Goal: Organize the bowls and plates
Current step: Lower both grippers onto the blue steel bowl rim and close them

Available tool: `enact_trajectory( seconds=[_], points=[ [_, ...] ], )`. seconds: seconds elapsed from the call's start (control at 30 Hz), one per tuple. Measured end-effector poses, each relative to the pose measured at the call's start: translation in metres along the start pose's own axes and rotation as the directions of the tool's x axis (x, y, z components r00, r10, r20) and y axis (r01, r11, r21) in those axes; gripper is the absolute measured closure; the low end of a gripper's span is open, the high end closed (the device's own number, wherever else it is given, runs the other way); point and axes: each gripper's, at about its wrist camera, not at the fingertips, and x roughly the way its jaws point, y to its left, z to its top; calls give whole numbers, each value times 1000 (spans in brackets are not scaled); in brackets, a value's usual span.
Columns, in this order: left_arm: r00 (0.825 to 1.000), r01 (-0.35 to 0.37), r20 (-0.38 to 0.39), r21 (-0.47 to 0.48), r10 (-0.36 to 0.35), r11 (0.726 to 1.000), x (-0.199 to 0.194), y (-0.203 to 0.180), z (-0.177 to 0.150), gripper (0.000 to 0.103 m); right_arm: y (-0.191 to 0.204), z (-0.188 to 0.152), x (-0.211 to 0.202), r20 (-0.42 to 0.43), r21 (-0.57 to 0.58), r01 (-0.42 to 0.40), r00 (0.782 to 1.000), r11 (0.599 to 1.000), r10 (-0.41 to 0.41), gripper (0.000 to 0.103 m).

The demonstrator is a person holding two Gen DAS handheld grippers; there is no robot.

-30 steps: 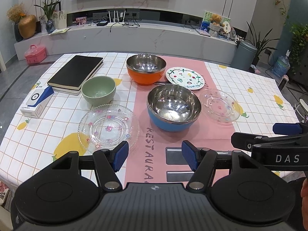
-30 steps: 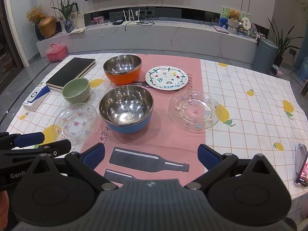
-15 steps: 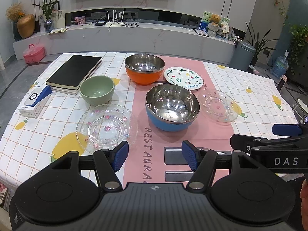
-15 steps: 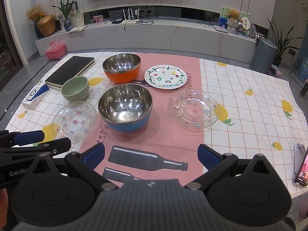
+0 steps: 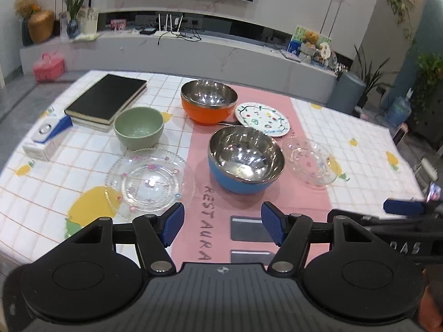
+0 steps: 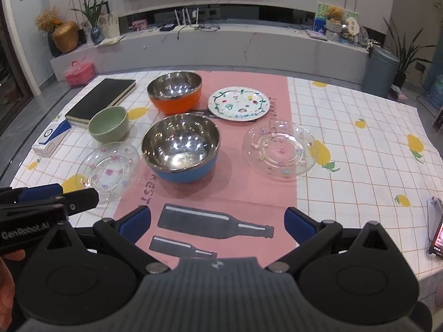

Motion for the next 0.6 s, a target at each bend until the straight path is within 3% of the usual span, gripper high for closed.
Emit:
enact_trajectory(
  seconds=[0.1, 0.27, 0.37, 0.47, 0.6],
  points=[
    [996, 92, 20, -78, -91, 993, 3, 10, 5, 28, 0, -6, -1, 43, -11, 6, 999, 1000, -6, 3],
    [988, 128, 99, -127, -116, 984, 8, 16, 10, 28, -3, -12, 2, 113, -15, -1, 994, 1000, 2, 3],
    [971, 208, 155, -195, -179, 959, 17, 24, 10, 28, -10, -10, 7, 156, 24, -31, 987, 999, 26, 3],
    [969, 234, 136, -244, -206, 941, 32, 28, 12, 28, -13, -3, 17, 125, 44, -34, 992, 998, 29, 3],
    [966, 249, 114, -184, -231, 951, 44, 25, 14, 31, -15, 6, 29, 127, 43, -9, 992, 999, 3, 3]
  ],
)
